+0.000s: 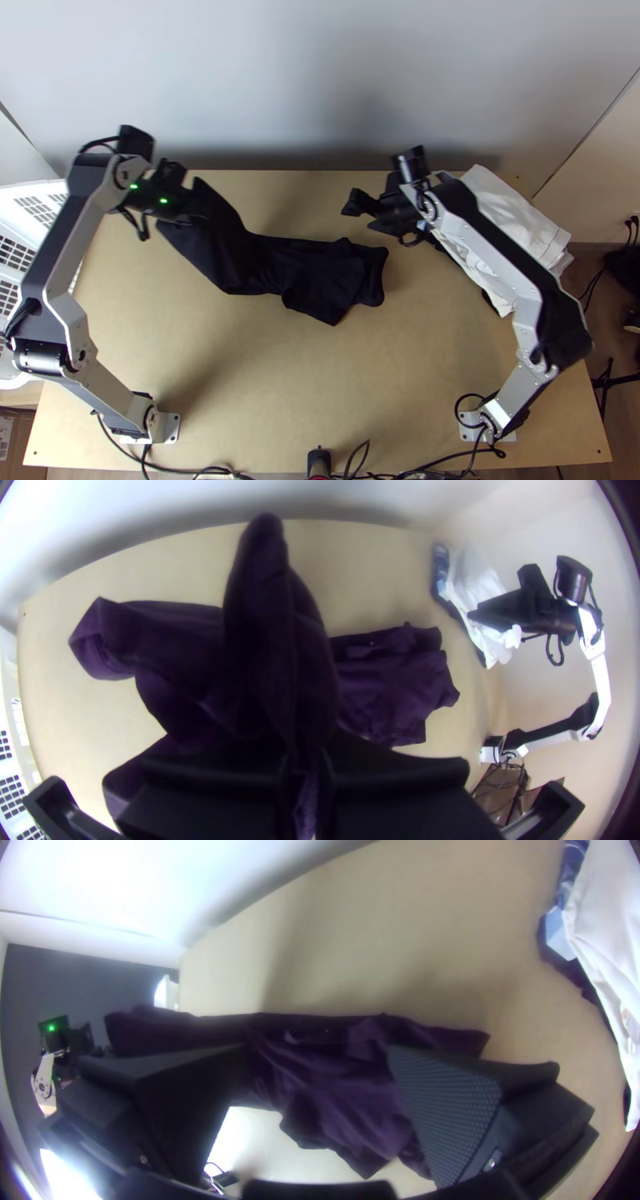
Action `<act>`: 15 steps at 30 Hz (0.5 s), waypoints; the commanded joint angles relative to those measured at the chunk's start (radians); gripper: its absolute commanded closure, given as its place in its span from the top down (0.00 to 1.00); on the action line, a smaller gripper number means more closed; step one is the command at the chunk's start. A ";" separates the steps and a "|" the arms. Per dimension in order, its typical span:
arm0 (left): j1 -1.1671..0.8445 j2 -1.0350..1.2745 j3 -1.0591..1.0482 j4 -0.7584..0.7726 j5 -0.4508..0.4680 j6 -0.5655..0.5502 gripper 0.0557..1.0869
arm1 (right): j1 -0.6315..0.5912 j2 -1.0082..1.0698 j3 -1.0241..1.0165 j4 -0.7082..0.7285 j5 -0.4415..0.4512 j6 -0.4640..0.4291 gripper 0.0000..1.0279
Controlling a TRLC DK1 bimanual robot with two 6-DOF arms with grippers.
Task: Fold the t-shirt
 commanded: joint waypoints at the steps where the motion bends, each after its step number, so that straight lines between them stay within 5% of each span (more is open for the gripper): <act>1: -0.155 0.009 0.012 0.039 -0.063 -0.017 0.04 | -0.061 -0.109 -0.124 0.018 0.011 -0.009 0.94; 15: -0.397 0.182 0.182 0.047 -0.091 -0.115 0.03 | -0.205 -0.330 -0.377 0.049 0.011 -0.010 0.94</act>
